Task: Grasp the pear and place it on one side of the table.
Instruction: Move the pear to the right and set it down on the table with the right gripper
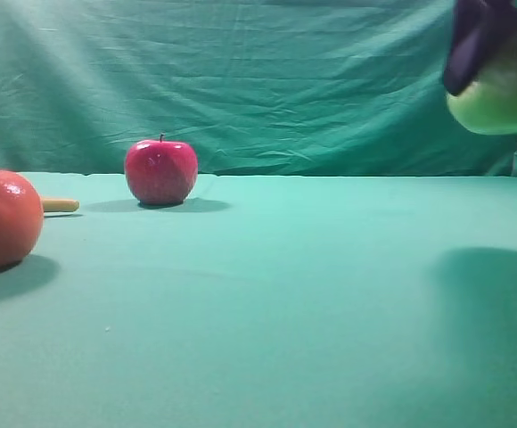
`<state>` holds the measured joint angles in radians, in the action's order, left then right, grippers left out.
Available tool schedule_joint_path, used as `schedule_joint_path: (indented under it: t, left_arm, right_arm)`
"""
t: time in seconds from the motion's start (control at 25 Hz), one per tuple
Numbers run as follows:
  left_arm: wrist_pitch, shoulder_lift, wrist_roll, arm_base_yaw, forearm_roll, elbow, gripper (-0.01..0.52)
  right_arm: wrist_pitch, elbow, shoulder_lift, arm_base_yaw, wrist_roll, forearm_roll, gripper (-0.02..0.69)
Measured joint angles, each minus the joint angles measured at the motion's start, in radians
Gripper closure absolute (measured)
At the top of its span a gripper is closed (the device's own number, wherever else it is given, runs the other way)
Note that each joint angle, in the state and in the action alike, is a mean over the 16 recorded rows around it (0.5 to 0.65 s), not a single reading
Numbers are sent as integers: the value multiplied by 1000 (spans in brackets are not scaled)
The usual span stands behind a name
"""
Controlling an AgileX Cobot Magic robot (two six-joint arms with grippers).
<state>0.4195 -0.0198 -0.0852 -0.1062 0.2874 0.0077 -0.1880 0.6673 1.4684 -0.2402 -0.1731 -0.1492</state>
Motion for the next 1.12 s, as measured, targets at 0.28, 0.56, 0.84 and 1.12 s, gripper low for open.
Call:
schedule_joint_path:
  t: [0.28, 0.56, 0.84, 1.12]
  left_arm:
    - [0, 0, 0, 0, 0, 0, 514]
    - [0, 0, 0, 0, 0, 0, 514]
    - [0, 0, 0, 0, 0, 0, 514]
    - [0, 0, 0, 0, 0, 0, 514]
  right_arm:
    - [83, -42, 48, 22, -6, 0, 137]
    - [52, -37, 31, 22, -6, 0, 39]
    - [-93, -16, -112, 22, -8, 6, 65]
    - [-322, 3, -371, 22, -9, 36, 331]
